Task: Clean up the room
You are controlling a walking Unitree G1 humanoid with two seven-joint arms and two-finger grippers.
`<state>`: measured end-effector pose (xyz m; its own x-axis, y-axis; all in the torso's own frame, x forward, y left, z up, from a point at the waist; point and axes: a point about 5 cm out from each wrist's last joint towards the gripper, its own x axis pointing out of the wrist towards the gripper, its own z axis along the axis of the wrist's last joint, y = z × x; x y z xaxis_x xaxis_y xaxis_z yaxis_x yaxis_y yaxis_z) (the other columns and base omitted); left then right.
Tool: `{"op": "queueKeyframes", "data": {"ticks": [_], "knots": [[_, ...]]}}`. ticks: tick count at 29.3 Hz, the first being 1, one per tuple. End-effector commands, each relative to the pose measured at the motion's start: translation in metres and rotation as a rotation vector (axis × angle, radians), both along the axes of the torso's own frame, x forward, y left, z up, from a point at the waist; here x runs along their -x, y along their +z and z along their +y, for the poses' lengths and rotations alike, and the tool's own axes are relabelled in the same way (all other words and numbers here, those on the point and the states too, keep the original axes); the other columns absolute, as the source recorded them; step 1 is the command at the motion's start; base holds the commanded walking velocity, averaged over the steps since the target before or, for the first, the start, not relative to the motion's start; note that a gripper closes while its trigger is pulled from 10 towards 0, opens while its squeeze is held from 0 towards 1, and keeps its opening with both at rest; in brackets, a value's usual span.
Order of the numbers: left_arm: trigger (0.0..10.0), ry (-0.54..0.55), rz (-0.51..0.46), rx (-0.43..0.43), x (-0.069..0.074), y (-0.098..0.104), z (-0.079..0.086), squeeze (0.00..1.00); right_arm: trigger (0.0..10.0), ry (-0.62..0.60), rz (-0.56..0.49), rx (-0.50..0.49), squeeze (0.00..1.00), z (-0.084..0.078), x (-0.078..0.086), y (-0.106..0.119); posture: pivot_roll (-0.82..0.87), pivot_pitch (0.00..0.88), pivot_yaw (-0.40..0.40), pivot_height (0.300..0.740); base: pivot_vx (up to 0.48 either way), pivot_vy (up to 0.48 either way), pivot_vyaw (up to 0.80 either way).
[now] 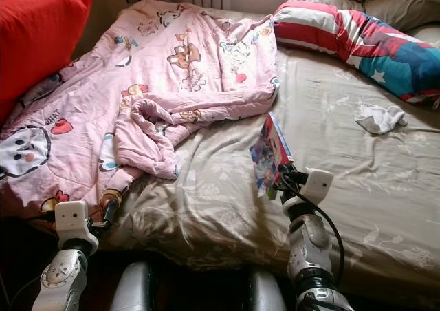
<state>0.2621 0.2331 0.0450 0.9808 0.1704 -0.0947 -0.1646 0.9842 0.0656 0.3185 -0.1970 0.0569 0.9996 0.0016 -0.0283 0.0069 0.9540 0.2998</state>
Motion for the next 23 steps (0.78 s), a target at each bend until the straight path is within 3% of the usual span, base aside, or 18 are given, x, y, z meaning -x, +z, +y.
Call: {"op": "queueKeyframes", "data": {"ticks": [1,14,23], "knots": [[10.0,0.012,-0.004,0.007,0.000,-0.001,0.000,0.00,10.0,-0.022,-0.043,0.046,0.00,-0.006,-0.002,0.009,0.10,0.025,-0.059,0.604,0.000,0.000,0.00],[10.0,0.027,0.061,0.043,0.008,-0.023,0.001,0.00,10.0,-0.006,-0.019,0.062,0.00,0.004,0.000,0.003,0.10,0.000,-0.065,0.679,0.000,0.000,0.00],[10.0,0.052,0.094,0.044,0.011,-0.031,0.011,0.00,10.0,-0.020,0.021,0.057,0.00,0.006,0.001,-0.003,0.10,0.000,-0.064,0.699,0.000,0.000,0.00]]}}
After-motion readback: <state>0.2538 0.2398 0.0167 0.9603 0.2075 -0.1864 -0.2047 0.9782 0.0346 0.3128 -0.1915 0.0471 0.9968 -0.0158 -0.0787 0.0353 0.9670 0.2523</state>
